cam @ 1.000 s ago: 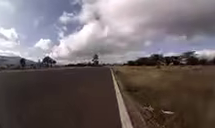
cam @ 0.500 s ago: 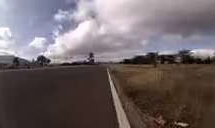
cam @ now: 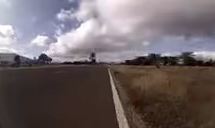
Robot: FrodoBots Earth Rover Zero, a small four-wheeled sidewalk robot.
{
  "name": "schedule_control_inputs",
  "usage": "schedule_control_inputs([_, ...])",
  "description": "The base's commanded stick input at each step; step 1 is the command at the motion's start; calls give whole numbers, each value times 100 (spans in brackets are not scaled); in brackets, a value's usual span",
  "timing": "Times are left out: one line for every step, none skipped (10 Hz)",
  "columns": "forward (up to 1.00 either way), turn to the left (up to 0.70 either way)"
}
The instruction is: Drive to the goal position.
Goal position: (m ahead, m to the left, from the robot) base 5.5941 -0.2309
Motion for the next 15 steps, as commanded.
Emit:
schedule_control_inputs([81, 0])
schedule_control_inputs([81, 0])
schedule_control_inputs([81, 0])
schedule_control_inputs([81, 0])
schedule_control_inputs([81, 0])
schedule_control_inputs([81, 0])
schedule_control_inputs([81, 0])
schedule_control_inputs([83, 0])
schedule_control_inputs([81, 0])
schedule_control_inputs([83, 0])
schedule_control_inputs([84, -1])
schedule_control_inputs([82, -16])
schedule_control_inputs([81, -31])
schedule_control_inputs([81, 0])
schedule_control_inputs([81, 0])
